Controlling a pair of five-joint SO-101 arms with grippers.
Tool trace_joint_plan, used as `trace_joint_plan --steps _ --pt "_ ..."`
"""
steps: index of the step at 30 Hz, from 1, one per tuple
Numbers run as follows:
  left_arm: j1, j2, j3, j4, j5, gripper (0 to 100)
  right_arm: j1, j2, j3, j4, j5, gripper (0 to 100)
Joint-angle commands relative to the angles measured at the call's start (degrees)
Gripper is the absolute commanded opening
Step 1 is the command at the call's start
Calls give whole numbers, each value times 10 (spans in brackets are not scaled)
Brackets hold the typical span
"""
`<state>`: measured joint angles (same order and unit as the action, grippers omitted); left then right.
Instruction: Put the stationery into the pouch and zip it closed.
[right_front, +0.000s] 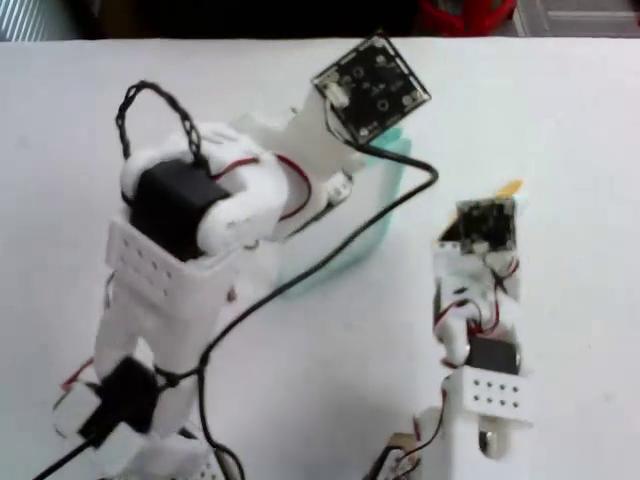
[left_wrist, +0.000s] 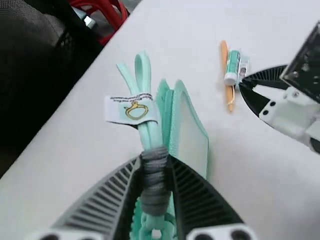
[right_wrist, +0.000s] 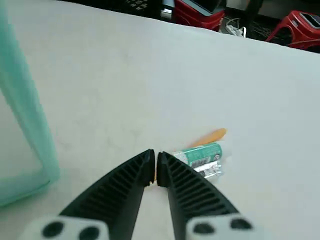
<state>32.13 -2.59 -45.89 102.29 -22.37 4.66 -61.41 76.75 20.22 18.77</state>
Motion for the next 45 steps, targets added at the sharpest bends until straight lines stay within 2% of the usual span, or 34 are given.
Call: trace_joint_plan --steps 1,5,7,10,12,17,21,26,32,36,40,45 --pt "-16 -68 128 -45 -4 25 -7 1 -106 88 23 111" --pt "-16 -133 193 -62 -6 24 11 0 -216 187 60 302" --pt "-16 -169 212 -62 -8 24 20 1 -282 222 81 347" --pt "-27 -226 242 -61 -9 24 15 5 -370 231 61 327" --pt "-39 -259 264 -63 -9 24 -17 26 -418 233 61 293" --pt "-54 -314 367 -120 -9 24 -49 210 -527 239 55 215" --pt "-54 -335 455 -192 -8 24 -48 343 -634 318 55 208" --pt "-65 -364 481 -202 -8 24 -39 409 -747 358 61 208" --pt "-86 -398 483 -199 -8 24 -50 503 -851 368 109 208" --pt "-82 -398 483 -200 -7 24 -96 563 -920 434 164 208" --pt "-85 -398 483 -203 -6 24 -143 578 -985 502 185 209" --pt "-86 -398 483 -210 -8 24 -174 580 -1024 645 316 209"
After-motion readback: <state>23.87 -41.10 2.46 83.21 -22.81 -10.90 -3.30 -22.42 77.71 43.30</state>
